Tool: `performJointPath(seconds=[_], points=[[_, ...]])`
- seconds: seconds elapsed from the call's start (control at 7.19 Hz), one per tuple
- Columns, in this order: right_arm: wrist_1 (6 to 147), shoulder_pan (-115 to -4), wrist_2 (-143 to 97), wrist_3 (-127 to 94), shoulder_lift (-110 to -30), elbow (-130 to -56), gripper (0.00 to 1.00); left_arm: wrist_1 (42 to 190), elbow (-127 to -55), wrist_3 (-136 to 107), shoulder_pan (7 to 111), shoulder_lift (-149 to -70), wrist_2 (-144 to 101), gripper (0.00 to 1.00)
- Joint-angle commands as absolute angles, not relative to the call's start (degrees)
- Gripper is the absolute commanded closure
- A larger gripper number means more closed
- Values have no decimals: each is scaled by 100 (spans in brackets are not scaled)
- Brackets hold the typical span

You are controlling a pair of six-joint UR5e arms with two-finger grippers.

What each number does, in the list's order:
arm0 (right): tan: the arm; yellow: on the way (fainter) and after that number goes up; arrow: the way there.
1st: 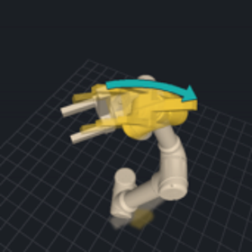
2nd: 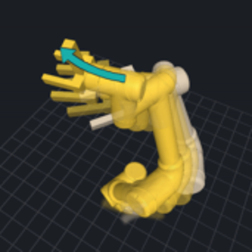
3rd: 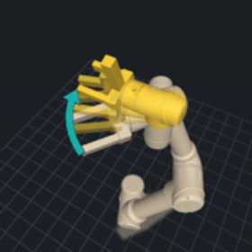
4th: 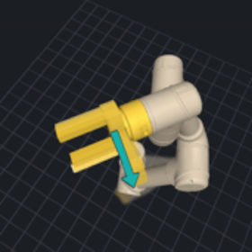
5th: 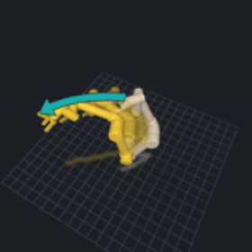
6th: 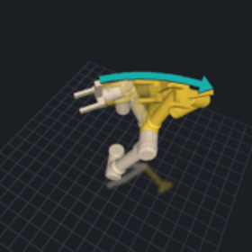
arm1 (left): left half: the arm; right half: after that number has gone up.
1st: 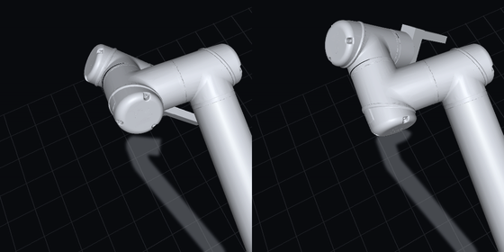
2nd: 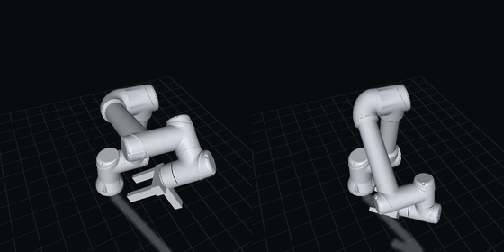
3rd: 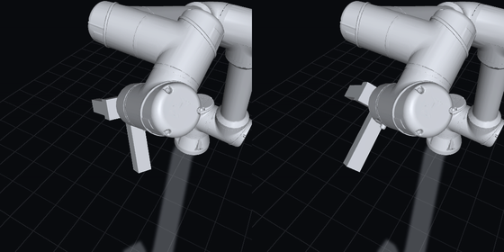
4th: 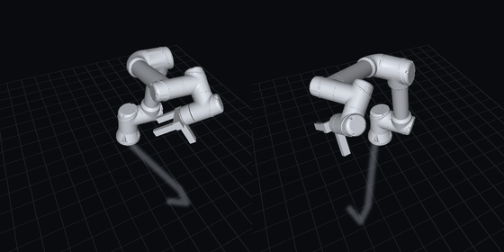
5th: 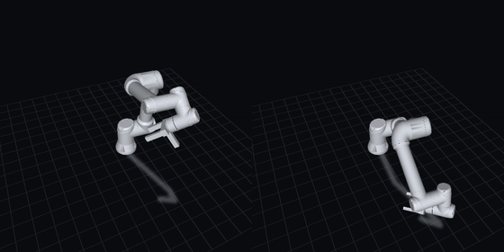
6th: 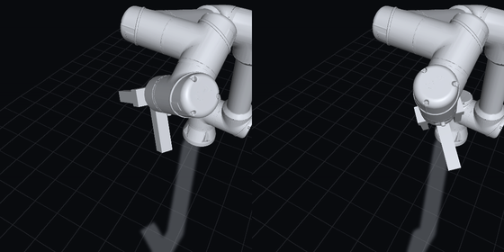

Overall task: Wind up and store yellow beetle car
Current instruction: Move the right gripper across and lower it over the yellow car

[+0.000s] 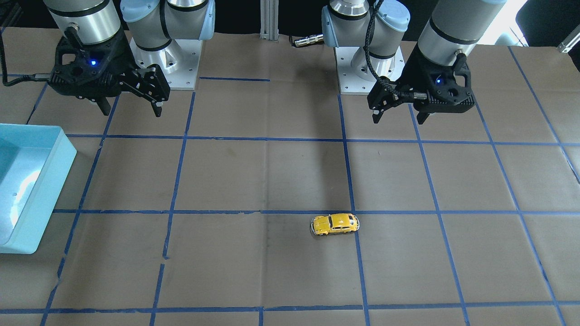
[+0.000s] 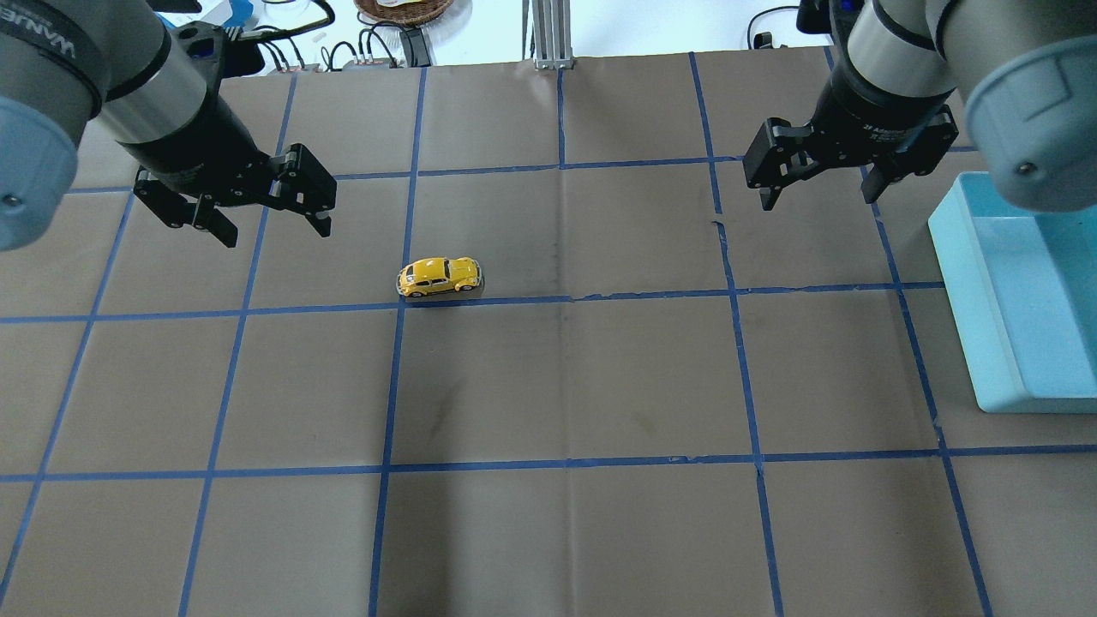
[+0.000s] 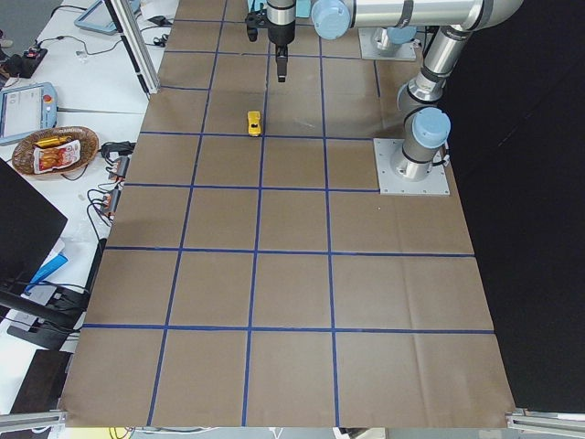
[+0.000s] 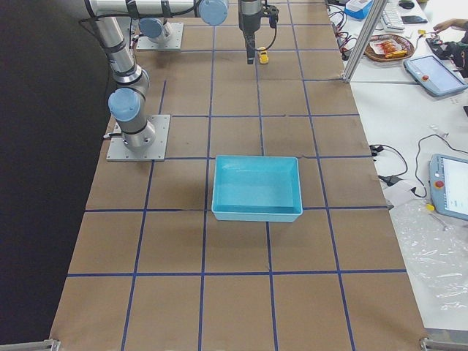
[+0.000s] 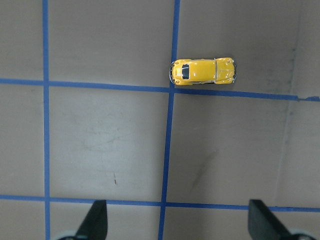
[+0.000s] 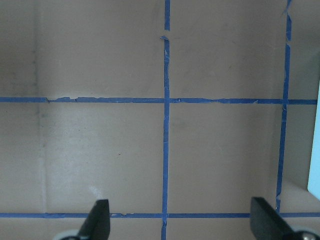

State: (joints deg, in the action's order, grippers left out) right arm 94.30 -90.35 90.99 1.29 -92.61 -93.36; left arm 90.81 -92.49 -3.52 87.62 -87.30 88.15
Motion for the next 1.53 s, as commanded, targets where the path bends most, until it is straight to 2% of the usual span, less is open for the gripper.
performJointPath(seconds=[0.0,0.42,0.7,1.39], points=[[9431,-9009,9070,264,-9255,-9343,1,9343,-9035,-721,9034,-8693,8877,0],[9457,-9288,8966,325,-9124,-9395,1,9273,-9184,-633,9062,-8691,8877,0],[9990,-9780,8895,212,-8800,-9422,1,9211,-9351,-151,9035,-8535,8886,0],[11205,-10511,8877,-3351,-7824,-9343,1,9149,-9395,96,8939,-8482,8903,0]])
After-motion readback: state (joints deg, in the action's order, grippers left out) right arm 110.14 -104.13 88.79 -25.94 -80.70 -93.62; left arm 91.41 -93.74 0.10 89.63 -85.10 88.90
